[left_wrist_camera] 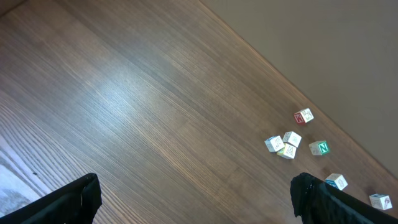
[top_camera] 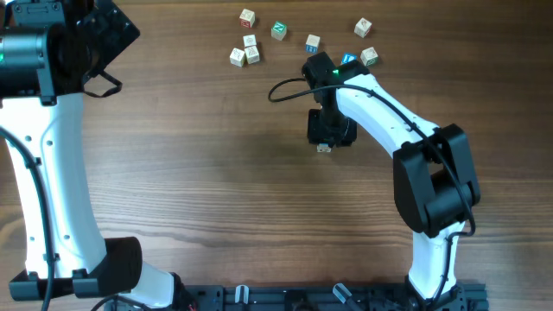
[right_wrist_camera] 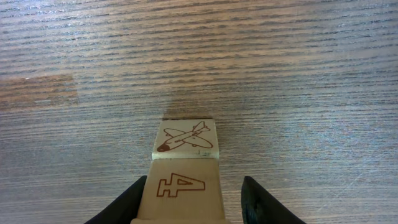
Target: Form a tower
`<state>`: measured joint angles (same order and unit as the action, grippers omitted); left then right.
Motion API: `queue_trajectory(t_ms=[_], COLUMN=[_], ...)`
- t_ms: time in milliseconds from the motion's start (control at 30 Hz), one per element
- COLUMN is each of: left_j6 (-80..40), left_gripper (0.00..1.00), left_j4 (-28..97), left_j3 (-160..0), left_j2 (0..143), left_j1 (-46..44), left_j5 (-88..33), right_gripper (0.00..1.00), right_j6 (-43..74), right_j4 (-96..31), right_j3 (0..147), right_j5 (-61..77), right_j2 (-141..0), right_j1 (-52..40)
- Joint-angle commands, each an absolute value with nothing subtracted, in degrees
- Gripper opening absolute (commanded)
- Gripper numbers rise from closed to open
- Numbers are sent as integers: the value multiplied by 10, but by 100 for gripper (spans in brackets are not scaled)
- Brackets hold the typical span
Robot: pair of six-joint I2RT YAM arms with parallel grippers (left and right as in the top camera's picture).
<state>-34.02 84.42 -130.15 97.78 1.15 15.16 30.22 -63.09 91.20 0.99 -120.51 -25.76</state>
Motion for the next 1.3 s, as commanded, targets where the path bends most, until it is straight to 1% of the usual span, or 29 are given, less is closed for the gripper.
queue_trajectory(t_ms=[0, 267, 400, 1267], left_j6=[-348, -348, -348, -348], left_gripper=[100, 100, 100, 100], left_j4=[843, 843, 843, 843], left_j3=[-1307, -1307, -1307, -1307], left_j2=[967, 967, 967, 967], left_j1=[14, 14, 14, 14], left_j5=[161, 161, 161, 161], right_gripper=[46, 47, 51, 51], right_j6=[286, 268, 245, 237], right_j4=[-630, -620, -616, -641], right_j3=[914, 914, 914, 914], right_j5=[0, 1, 18, 11], right_j2=[-1189, -1189, -1189, -1189], right_j1=[-258, -258, -258, -258])
